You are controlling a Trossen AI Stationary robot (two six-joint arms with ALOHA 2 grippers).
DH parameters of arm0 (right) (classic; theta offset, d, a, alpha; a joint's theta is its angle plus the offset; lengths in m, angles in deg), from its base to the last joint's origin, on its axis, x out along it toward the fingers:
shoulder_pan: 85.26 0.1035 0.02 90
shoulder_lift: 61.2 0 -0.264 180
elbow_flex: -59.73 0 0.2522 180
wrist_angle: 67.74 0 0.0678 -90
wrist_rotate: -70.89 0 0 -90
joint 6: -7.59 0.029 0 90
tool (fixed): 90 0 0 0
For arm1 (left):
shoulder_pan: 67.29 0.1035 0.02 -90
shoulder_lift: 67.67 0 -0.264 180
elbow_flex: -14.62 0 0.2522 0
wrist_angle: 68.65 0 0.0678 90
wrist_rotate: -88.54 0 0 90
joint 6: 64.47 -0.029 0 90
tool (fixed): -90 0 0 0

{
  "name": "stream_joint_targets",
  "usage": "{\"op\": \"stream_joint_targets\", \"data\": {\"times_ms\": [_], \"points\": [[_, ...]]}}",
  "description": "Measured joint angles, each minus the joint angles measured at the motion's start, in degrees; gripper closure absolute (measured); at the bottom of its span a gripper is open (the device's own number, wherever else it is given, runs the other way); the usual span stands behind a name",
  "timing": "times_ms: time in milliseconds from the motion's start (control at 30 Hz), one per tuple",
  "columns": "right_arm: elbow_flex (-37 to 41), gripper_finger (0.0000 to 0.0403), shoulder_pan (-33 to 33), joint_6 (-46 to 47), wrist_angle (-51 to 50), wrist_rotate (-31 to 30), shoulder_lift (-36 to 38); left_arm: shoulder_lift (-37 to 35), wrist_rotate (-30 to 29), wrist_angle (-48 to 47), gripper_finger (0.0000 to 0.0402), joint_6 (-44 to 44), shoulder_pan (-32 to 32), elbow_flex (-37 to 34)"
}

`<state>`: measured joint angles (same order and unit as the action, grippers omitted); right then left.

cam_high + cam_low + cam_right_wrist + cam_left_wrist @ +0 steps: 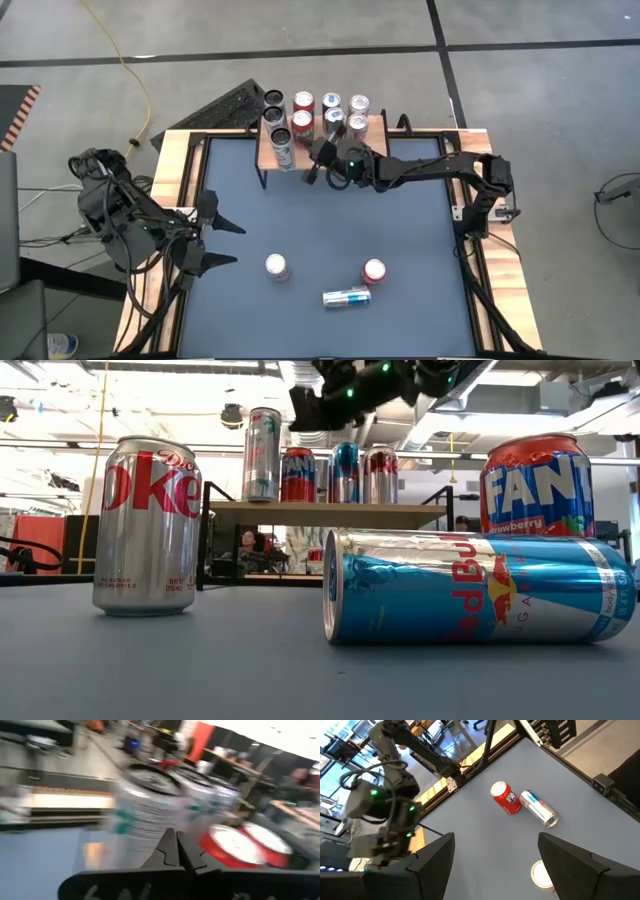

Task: Place canned beverage on shelf
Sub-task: Adjust the black soda can

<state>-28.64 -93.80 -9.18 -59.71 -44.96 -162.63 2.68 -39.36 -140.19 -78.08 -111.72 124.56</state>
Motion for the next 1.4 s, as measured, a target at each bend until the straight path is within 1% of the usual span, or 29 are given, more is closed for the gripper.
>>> {"op": "stream_joint_targets", "data": {"times_ms": [100, 167, 233, 333, 500, 633, 767, 867, 1000, 1133, 1300, 1400], "points": [[0.0, 0.0403, 1.9, -1.3, -0.4, -0.3, -0.9, 0.0, 0.0, -0.4, 0.0127, 0.0, 0.0, 0.0], [0.1, 0.0403, 2.1, -2.6, 0.2, -2.0, -1.4, 0.0, 0.0, -0.4, 0.0127, 0.1, 0.0, 0.0], [0.2, 0.0403, 1.2, -2.6, 0.5, -2.5, -1.4, 0.0, -0.1, -0.3, 0.0127, 0.2, 0.0, 0.0], [0.1, 0.0403, -0.2, -1.0, 0.8, -1.2, -1.3, 0.0, -0.1, -0.3, 0.0127, 0.2, 0.0, 0.0], [0.1, 0.0403, -1.7, 0.2, 1.9, 4.7, -1.3, 0.0, -0.1, -0.3, 0.0127, 0.0, 0.0, 0.0], [0.1, 0.0403, -2.3, 0.7, 2.5, 5.3, -1.3, 0.0, -0.1, -0.3, 0.0127, -0.1, 0.0, 0.0], [0.1, 0.0403, -3.3, 0.6, 4.1, 7.4, -1.3, 0.0, -0.1, -0.3, 0.0127, -0.1, 0.0, 0.0], [0.1, 0.0403, -4.3, 1.4, 4.5, 9.5, -1.3, 0.0, -0.1, -0.3, 0.0127, 0.0, 0.0, 0.0], [0.1, 0.0403, -5.7, 3.0, 4.6, 13.7, -1.3, 0.0, -0.1, -0.3, 0.0127, 0.2, 0.0, 0.0], [0.1, 0.0403, -6.0, 3.0, 4.8, 13.3, -1.3, 0.0, -0.1, -0.3, 0.0127, 0.2, 0.0, 0.0], [0.1, 0.0403, -6.2, 1.9, 5.6, 14.6, -1.3, 0.0, -0.4, -0.2, 0.0127, 0.3, 0.0, 0.0], [0.1, 0.0403, -6.0, 1.8, 4.7, 11.4, -1.3, 0.0, -0.5, -0.2, 0.0127, 0.3, 0.0, 0.0]]}}
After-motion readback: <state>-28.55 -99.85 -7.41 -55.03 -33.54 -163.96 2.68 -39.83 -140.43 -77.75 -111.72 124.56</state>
